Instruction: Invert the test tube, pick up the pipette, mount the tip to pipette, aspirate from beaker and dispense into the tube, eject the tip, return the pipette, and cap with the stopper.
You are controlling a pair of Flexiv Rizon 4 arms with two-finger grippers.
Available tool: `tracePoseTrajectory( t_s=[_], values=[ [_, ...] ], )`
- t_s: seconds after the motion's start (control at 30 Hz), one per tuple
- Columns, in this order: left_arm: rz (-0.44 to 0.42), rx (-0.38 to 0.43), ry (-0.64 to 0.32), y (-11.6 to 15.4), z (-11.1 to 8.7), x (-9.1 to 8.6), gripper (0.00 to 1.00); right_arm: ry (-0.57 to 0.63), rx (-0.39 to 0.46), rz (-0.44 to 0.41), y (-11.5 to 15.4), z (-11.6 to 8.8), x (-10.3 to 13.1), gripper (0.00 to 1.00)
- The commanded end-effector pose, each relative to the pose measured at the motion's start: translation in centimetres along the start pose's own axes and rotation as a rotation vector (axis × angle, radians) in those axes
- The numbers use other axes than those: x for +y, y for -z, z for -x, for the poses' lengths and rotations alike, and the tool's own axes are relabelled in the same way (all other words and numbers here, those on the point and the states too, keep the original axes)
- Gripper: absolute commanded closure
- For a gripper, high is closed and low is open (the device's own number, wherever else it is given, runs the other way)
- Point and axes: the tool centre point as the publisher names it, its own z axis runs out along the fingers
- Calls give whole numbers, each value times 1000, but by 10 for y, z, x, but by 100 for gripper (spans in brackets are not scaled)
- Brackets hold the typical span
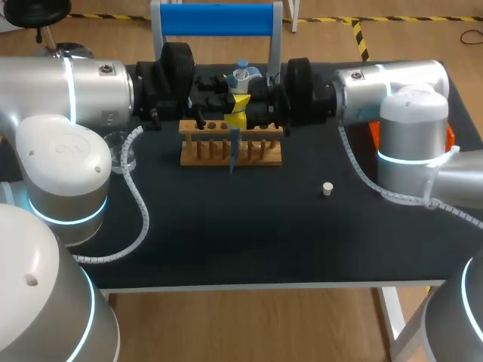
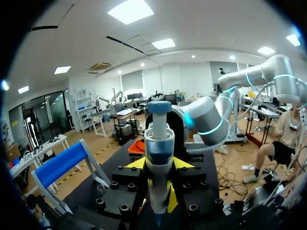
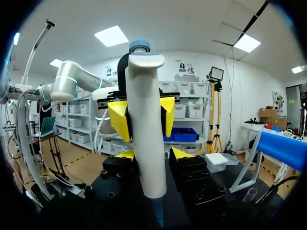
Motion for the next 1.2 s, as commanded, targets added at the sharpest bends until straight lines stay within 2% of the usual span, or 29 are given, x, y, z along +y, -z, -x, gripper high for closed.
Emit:
tracePoseTrajectory(
  t_s=[0.03, 0.1, 0.27, 0.3, 0.33, 0.37, 0.73, 1.2],
  values=[
    [-3, 3, -1, 0, -1, 0, 100, 0, 2, 4, 0, 3, -1, 82],
    [-3, 3, -1, 0, -1, 0, 100, 1, 3, 5, 0, 3, -1, 100],
    [-3, 3, -1, 0, -1, 0, 100, 7, 6, 7, 1, 2, -1, 100],
    [-3, 3, -1, 0, -1, 0, 90, 7, 6, 7, 1, 2, -1, 100],
    [-3, 3, -1, 0, -1, 0, 22, 8, 5, 8, 2, 1, -1, 100],
    [-3, 3, -1, 0, -1, 0, 0, 8, 5, 9, 4, 1, -1, 100],
    [-3, 3, -1, 0, -1, 0, 0, 27, -13, 35, 41, -7, -1, 100],
    [-3, 3, -1, 0, -1, 0, 0, 54, -18, 45, 127, -2, 0, 100]
  ],
)
